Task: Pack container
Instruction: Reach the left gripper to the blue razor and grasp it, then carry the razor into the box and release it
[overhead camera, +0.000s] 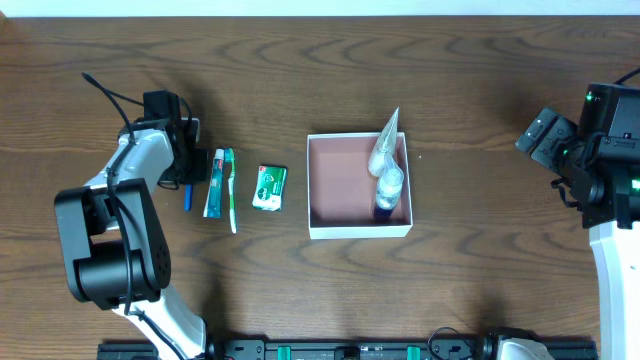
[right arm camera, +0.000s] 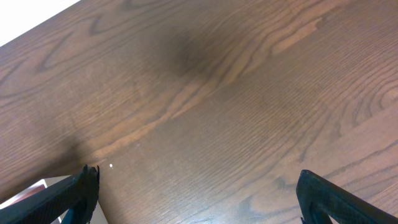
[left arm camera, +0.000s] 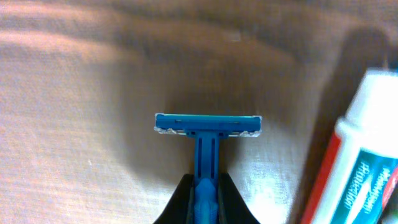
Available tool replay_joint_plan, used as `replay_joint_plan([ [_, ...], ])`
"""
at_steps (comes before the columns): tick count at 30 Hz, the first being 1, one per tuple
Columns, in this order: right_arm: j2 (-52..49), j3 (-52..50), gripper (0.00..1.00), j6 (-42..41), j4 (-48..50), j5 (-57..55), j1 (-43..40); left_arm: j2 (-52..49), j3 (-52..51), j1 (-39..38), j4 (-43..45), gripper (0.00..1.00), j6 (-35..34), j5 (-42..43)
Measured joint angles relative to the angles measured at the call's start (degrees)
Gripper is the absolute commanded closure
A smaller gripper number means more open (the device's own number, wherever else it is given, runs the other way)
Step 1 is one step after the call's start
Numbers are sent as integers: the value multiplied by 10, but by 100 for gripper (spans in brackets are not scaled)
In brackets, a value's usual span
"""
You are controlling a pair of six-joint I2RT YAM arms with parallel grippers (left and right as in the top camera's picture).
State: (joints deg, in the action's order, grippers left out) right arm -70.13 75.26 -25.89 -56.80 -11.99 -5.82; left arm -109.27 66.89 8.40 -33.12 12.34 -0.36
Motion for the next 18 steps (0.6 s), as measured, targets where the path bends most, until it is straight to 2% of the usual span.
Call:
replay_joint_plan([
  [5, 0, 0, 1, 0, 0, 0, 0, 42, 30, -2, -85, 94, -28, 5],
  [9, 0, 0, 1, 0, 0, 0, 0, 129, 76, -23, -138, 94, -63, 61],
  [14, 0, 0, 1, 0, 0, 0, 0, 230, 94, -117, -128, 94, -113, 151],
  [18, 0, 0, 1, 0, 0, 0, 0, 239, 95, -214, -106, 94, -134, 186],
])
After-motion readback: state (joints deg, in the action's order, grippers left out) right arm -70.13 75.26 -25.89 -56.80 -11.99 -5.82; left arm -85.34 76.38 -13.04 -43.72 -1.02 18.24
